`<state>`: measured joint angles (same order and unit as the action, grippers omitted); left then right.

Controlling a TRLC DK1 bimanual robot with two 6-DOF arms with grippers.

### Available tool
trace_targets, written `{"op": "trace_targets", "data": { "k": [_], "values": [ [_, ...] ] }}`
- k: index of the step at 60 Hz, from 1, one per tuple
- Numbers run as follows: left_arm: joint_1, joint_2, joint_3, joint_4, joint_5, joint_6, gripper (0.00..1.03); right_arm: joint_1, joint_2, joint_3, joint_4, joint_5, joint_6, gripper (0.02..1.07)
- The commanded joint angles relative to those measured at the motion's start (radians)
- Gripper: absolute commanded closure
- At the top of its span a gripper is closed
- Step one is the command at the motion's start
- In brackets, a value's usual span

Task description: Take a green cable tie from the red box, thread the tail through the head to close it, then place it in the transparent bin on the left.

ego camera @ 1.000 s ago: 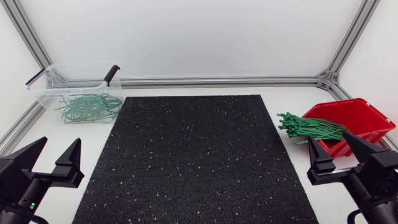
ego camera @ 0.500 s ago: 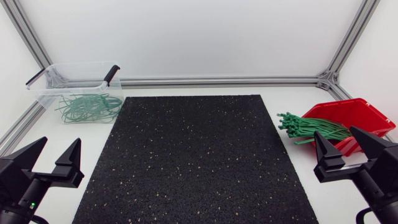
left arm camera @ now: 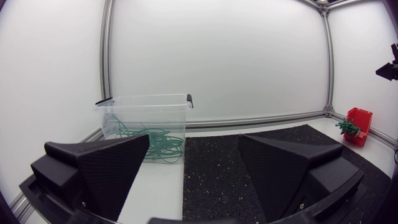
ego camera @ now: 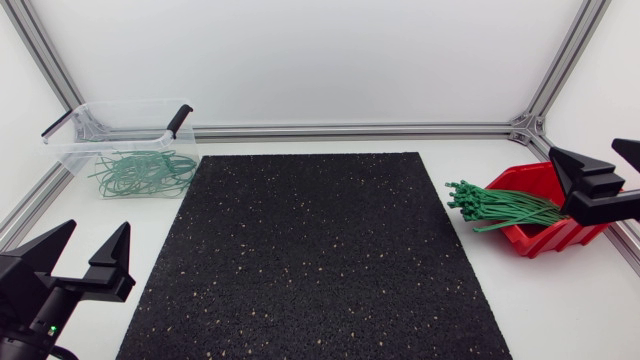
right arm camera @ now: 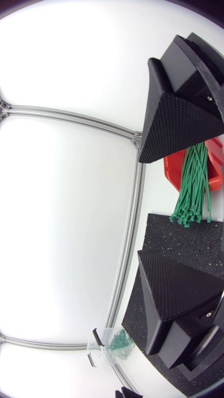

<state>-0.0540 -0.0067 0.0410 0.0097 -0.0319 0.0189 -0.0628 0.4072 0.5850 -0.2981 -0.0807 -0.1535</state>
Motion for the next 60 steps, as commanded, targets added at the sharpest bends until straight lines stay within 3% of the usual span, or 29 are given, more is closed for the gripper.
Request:
{"op": "trace_targets", "data": {
  "k": [1,12,17,25,43,54,60],
  "values": [
    [-0.003,-0.007,-0.043,-0.005,-0.011,-0.008,0.04,-0.022,0.088,0.09,-0.049,-0.024,-0.034,0.05],
    [-0.003,-0.007,-0.043,-0.005,-0.011,-0.008,0.04,-0.12,0.274,0.243,-0.153,-0.108,-0.113,0.05],
    [-0.004,-0.007,-0.043,-0.005,-0.011,-0.008,0.04,-0.14,0.375,0.328,-0.243,-0.111,-0.279,0.05],
    [-0.006,-0.007,-0.043,-0.005,-0.011,-0.008,0.04,-0.187,0.51,0.401,-0.308,-0.177,-0.383,0.05],
    [-0.004,-0.007,-0.043,-0.008,-0.011,-0.008,0.04,-0.186,0.788,0.559,-0.562,-0.175,-0.804,0.06],
    [-0.003,-0.006,-0.041,-0.008,-0.011,-0.008,0.04,-0.189,0.863,0.51,-0.566,-0.166,-0.995,0.08],
    [0.0,-0.006,-0.043,-0.008,-0.011,-0.008,0.04,-0.187,0.866,0.421,-0.446,-0.125,-1.087,0.12]
  ]
}}
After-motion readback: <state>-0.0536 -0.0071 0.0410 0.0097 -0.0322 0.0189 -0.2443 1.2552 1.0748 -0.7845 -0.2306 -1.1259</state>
